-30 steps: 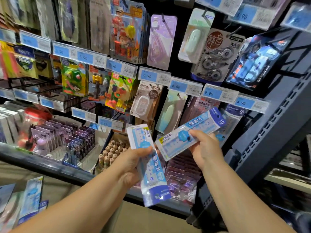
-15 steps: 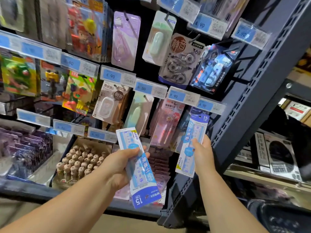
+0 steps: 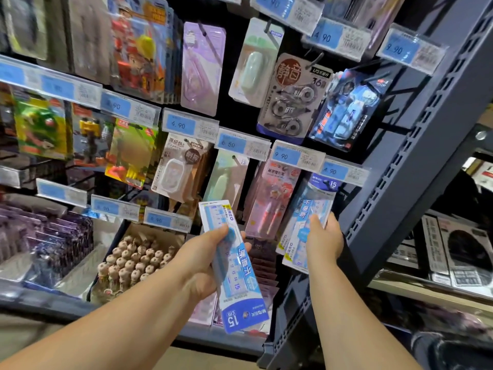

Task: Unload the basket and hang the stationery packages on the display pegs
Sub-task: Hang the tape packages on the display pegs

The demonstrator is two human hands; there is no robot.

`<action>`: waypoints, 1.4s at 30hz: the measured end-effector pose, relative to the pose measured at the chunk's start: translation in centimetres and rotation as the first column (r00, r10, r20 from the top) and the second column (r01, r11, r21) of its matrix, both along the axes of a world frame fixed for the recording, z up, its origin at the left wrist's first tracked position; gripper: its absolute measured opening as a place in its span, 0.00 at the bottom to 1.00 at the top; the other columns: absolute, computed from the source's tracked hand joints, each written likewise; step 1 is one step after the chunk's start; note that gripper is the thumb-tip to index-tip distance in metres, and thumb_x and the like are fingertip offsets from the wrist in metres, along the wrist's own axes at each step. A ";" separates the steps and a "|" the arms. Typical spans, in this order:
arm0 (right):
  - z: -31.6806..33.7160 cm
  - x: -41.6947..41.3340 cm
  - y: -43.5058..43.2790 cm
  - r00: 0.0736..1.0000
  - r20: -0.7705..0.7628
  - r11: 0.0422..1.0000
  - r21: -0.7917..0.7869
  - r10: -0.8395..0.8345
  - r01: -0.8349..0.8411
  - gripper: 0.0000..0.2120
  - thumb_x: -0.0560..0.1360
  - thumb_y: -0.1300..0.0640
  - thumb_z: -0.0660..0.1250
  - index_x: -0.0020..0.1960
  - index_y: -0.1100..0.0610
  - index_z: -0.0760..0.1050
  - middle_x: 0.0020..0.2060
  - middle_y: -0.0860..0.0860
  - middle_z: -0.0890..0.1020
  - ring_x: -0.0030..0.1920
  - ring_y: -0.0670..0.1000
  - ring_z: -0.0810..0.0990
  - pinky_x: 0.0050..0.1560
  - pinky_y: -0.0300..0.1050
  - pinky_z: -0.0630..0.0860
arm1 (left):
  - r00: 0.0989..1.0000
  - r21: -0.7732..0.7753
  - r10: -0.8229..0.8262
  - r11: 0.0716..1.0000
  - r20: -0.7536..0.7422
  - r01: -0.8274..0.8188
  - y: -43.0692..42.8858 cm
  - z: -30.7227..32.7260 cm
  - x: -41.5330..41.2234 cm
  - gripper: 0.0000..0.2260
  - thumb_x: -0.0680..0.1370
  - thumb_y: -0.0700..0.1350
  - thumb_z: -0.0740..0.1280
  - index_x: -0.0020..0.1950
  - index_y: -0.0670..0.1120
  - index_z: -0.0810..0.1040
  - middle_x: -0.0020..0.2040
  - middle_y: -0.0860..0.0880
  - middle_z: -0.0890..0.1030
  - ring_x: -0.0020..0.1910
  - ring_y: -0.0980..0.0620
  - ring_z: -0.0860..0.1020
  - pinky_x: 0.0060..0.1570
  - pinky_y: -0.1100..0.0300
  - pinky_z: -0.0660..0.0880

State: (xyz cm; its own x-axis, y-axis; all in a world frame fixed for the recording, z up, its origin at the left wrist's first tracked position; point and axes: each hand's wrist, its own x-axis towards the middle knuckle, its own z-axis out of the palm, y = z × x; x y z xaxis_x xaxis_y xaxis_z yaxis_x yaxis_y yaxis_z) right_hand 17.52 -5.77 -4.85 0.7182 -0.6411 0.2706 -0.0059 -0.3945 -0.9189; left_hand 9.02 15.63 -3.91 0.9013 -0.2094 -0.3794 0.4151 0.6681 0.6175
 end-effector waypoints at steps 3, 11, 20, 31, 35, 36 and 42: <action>0.3 -1.0 1.0 0.994 -0.043 0.990 -0.103 -0.100 0.095 0.26 0.78 0.51 0.66 0.74 0.53 0.65 0.72 0.55 0.64 0.65 0.58 0.71 0.63 0.53 0.71 | 0.999 -0.071 0.039 0.997 -0.002 -0.039 0.6 0.0 0.2 0.20 0.84 0.58 0.53 0.65 0.47 0.75 0.58 0.39 0.81 0.46 0.42 0.81 0.49 0.45 0.72; 2.1 -5.7 8.2 0.629 -0.294 0.633 -0.095 0.720 -0.768 0.10 0.72 0.46 0.73 0.45 0.51 0.76 0.34 0.46 0.77 0.37 0.47 0.76 0.38 0.45 0.75 | 0.988 -0.048 0.152 0.987 -0.036 -0.154 2.4 -0.1 0.2 0.23 0.83 0.61 0.53 0.59 0.46 0.79 0.51 0.39 0.84 0.47 0.41 0.82 0.43 0.46 0.77; 1.8 -7.3 10.8 0.412 -0.550 0.450 -0.073 0.726 -0.890 0.33 0.62 0.42 0.79 0.61 0.43 0.68 0.38 0.46 0.76 0.36 0.43 0.76 0.41 0.43 0.76 | 0.987 -0.159 0.152 0.974 -0.059 -0.160 3.5 -0.3 -0.2 0.29 0.82 0.62 0.50 0.73 0.42 0.68 0.66 0.34 0.74 0.59 0.35 0.76 0.45 0.42 0.73; 1.1 -5.8 8.7 0.485 -0.525 0.535 -0.067 0.699 -0.842 0.19 0.71 0.56 0.74 0.59 0.46 0.73 0.53 0.45 0.83 0.51 0.46 0.82 0.59 0.50 0.78 | 0.947 0.033 0.283 0.956 0.149 -0.291 5.0 -1.8 0.2 0.11 0.82 0.43 0.62 0.64 0.45 0.74 0.50 0.40 0.84 0.42 0.43 0.83 0.40 0.44 0.80; 1.4 -6.1 7.3 0.207 -0.521 0.349 0.189 0.828 -0.918 0.21 0.75 0.63 0.70 0.65 0.47 0.71 0.55 0.47 0.82 0.50 0.43 0.82 0.51 0.41 0.78 | 0.959 0.119 0.236 0.959 0.159 -0.256 6.9 -1.8 0.5 0.10 0.80 0.45 0.67 0.60 0.44 0.76 0.51 0.39 0.83 0.46 0.40 0.82 0.45 0.44 0.79; 1.4 -6.2 7.2 0.132 -0.541 0.290 0.219 0.831 -0.932 0.21 0.75 0.64 0.69 0.64 0.47 0.72 0.56 0.48 0.82 0.51 0.43 0.81 0.50 0.40 0.78 | 0.962 0.136 0.212 0.962 0.175 -0.236 7.3 -1.7 0.5 0.08 0.79 0.44 0.67 0.56 0.44 0.77 0.47 0.39 0.83 0.44 0.41 0.82 0.42 0.46 0.80; 0.8 -5.3 7.1 0.295 -0.593 0.396 0.043 0.749 -0.917 0.22 0.65 0.51 0.79 0.57 0.46 0.78 0.52 0.46 0.83 0.53 0.45 0.81 0.59 0.44 0.76 | 0.959 0.244 0.164 0.944 0.233 -0.220 8.6 -1.8 0.5 0.07 0.79 0.39 0.66 0.57 0.41 0.74 0.44 0.39 0.81 0.43 0.39 0.80 0.47 0.44 0.78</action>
